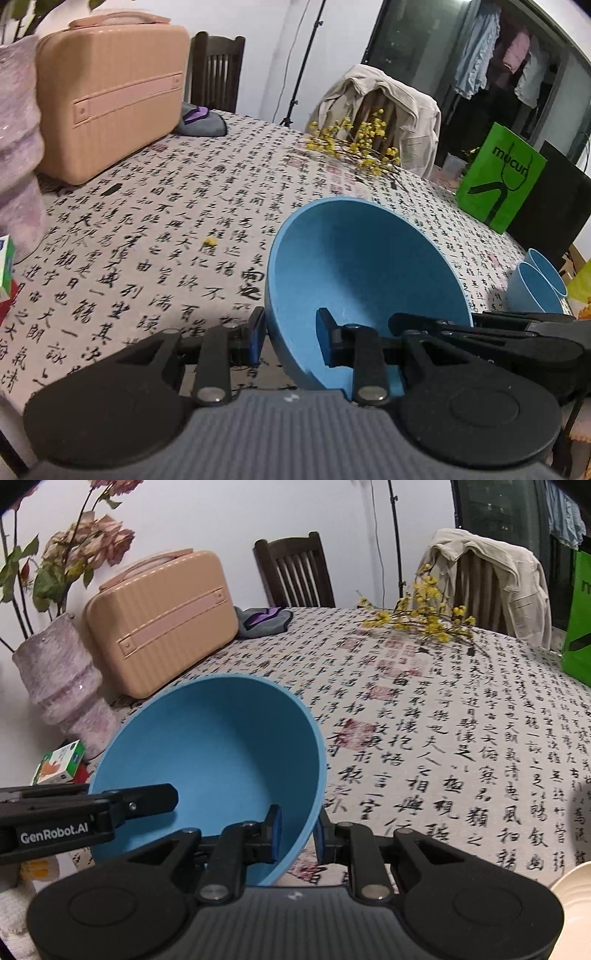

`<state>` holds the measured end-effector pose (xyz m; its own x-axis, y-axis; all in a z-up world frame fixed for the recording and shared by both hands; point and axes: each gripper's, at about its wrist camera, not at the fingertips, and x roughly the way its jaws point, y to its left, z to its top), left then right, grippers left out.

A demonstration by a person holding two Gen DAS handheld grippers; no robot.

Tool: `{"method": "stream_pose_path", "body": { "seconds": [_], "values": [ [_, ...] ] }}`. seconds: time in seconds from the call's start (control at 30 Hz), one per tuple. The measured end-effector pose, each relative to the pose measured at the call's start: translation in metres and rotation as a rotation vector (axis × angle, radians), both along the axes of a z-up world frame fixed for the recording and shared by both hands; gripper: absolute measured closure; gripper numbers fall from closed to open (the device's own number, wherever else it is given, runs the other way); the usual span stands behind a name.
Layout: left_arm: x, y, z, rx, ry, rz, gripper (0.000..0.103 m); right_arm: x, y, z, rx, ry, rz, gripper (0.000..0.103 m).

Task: Organize plates and bowls
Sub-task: 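Carry the held blue bowl toward the pink suitcase and flower vase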

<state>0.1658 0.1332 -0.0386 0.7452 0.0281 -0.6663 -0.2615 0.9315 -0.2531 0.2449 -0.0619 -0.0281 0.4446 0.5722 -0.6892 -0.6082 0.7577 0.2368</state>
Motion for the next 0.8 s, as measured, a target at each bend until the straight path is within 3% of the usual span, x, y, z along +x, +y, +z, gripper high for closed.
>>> {"method": "stream_pose_path", "body": {
  "seconds": [0.8],
  "values": [
    [-0.018, 0.034, -0.019, -0.043, 0.03, 0.057, 0.073, -0.011, 0.037, -0.02, -0.031, 0.073, 0.056, 0.085]
  ]
}}
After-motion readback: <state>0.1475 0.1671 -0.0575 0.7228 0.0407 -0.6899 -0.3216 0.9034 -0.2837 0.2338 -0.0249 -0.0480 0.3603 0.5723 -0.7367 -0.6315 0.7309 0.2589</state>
